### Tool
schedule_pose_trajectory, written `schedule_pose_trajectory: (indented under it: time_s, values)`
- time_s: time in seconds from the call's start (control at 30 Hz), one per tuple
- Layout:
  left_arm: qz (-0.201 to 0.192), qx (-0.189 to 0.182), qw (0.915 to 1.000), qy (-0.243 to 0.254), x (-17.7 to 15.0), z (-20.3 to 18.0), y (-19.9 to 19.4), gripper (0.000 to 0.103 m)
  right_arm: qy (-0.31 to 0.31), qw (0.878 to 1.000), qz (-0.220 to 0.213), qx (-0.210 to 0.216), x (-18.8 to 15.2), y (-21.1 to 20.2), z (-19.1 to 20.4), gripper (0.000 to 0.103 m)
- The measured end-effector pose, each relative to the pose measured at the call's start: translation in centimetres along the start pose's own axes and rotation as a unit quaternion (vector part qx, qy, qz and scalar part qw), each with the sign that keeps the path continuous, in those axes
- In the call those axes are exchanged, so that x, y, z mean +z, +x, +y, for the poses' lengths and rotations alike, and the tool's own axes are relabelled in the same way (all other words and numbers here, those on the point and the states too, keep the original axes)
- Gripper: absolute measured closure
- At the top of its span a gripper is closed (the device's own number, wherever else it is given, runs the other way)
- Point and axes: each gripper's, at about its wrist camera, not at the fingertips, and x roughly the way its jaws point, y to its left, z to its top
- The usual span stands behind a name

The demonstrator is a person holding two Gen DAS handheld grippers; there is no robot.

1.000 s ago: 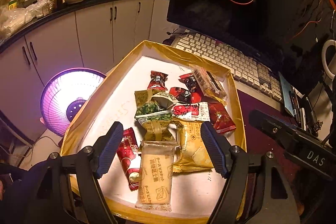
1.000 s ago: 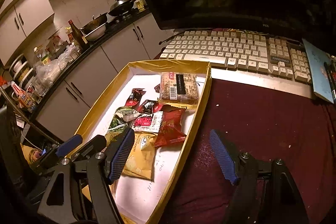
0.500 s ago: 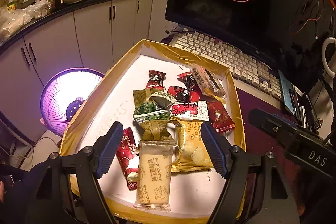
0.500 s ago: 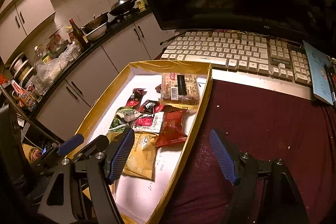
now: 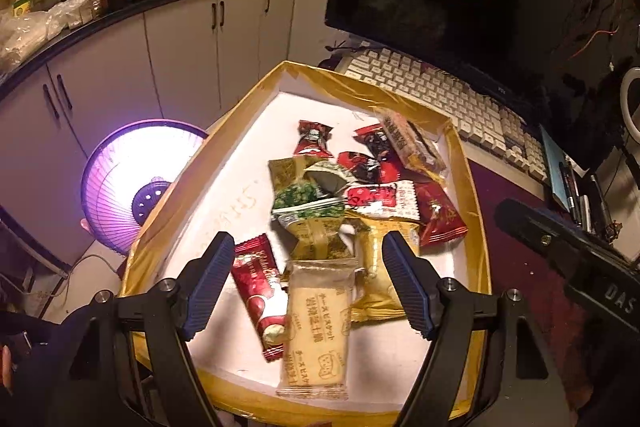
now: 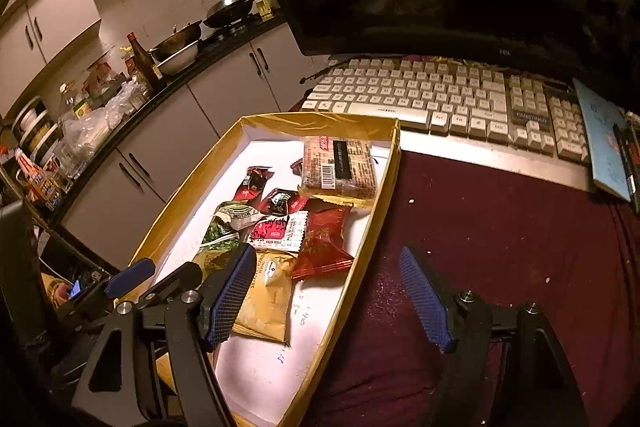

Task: Organize snacks

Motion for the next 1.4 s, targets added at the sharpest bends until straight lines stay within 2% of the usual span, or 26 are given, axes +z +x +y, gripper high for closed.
schedule_pose_trajectory:
  time_s: [0.27,0.57,0.9,1.0,1.4]
  values:
    - [-0.003,0.021,0.9997,0.015,-0.5,-0.3,-0.2,0.027,-0.029,1.000,-0.007,0.005,-0.4,-0.6,1.4,0.027]
    - [-0.014,0.040,0.9990,0.017,-0.7,-0.1,-0.7,0.027,-0.033,0.999,-0.007,0.015,-0.6,-0.7,1.7,0.027]
    - [-0.021,0.043,0.9987,0.017,-0.6,0.0,-0.9,0.027,-0.040,0.999,-0.002,0.014,-0.6,-0.4,2.4,0.027]
    - [-0.026,0.055,0.9980,0.020,-0.6,0.1,-0.8,0.027,-0.039,0.999,0.003,0.007,-0.6,0.0,2.5,0.027]
    - [-0.029,0.049,0.9982,0.020,-0.6,0.6,-0.8,0.027,-0.036,0.999,0.013,0.006,-0.7,0.8,2.8,0.027]
